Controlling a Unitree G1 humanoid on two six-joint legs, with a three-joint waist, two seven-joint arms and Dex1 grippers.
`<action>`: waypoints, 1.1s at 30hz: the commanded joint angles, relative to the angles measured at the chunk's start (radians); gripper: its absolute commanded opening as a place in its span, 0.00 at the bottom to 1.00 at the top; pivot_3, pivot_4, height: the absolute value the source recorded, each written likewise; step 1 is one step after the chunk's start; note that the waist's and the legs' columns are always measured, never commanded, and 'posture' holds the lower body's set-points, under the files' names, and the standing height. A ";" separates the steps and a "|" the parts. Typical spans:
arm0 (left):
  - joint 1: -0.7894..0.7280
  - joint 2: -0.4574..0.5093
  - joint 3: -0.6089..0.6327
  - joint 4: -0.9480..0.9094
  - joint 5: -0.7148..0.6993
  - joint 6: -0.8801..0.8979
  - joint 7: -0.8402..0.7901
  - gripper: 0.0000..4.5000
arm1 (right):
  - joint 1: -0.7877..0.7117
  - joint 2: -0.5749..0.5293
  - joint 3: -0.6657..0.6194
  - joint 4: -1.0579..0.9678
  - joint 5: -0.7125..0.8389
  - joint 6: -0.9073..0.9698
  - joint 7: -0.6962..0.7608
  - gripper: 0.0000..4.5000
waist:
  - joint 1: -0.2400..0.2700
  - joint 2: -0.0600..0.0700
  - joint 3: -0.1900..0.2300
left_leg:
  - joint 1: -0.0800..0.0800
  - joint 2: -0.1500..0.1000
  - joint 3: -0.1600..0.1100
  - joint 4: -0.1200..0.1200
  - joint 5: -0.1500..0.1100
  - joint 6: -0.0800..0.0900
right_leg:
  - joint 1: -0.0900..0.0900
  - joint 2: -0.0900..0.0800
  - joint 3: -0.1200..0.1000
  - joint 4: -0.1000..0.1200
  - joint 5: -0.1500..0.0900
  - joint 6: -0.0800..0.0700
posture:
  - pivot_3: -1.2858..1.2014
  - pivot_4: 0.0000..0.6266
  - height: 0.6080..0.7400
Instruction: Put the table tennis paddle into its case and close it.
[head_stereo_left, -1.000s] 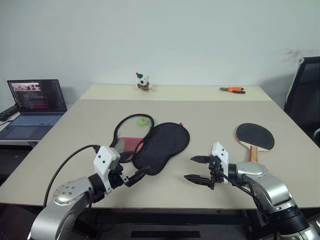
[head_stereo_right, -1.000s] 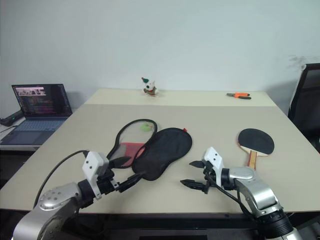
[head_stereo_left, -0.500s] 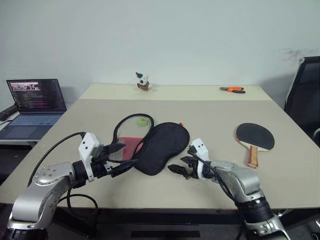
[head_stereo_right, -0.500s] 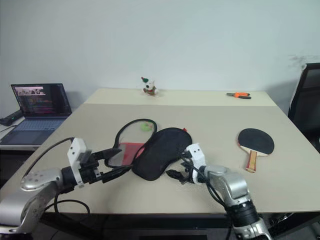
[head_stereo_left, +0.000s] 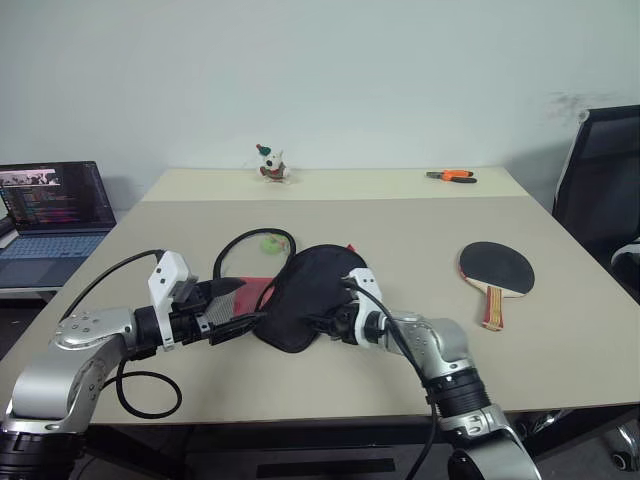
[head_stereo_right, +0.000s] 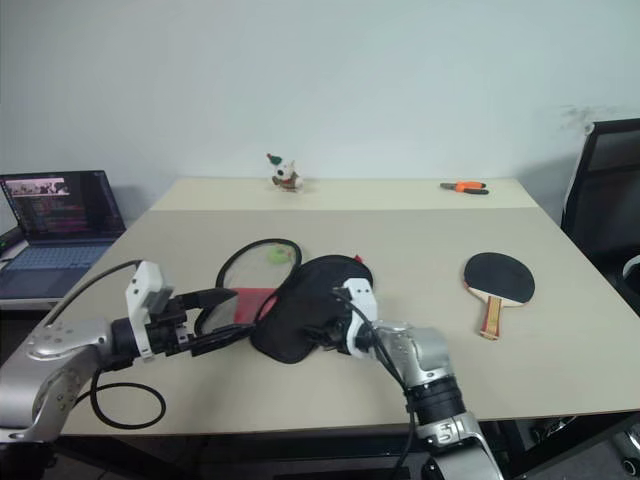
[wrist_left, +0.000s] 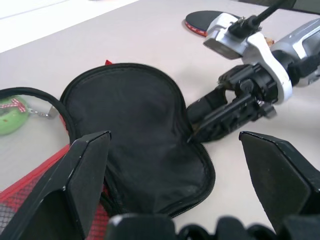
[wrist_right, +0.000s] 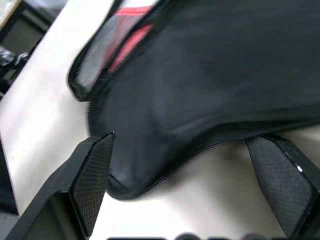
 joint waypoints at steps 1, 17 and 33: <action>-0.007 0.022 0.044 -0.016 -0.018 0.003 -0.007 1.00 | -0.035 0.033 0.013 0.009 0.005 -0.039 0.007 1.00 | 0.001 0.000 0.000 | 0.000 0.000 0.000 -0.001 0.000 0.000 | 0.000 0.000 0.000 0.000 0.000 0.000 | 0.52 0.24 1.00; -0.028 -0.003 0.009 -0.022 -0.012 -0.011 0.001 1.00 | -0.093 -0.041 -0.068 0.083 0.035 -0.008 0.018 0.10 | 0.002 0.000 0.000 | -0.001 0.000 0.001 -0.004 0.000 0.000 | -0.002 0.000 0.000 -0.001 0.000 -0.001 | 0.52 0.24 1.00; -0.147 -0.069 -0.135 -0.015 0.005 -0.015 -0.051 1.00 | -0.084 -0.409 0.016 0.050 0.028 0.108 0.263 0.01 | 0.009 0.000 0.000 | -0.001 -0.001 0.006 -0.005 0.000 0.000 | -0.002 0.000 0.002 -0.002 0.000 -0.001 | 0.52 0.24 1.00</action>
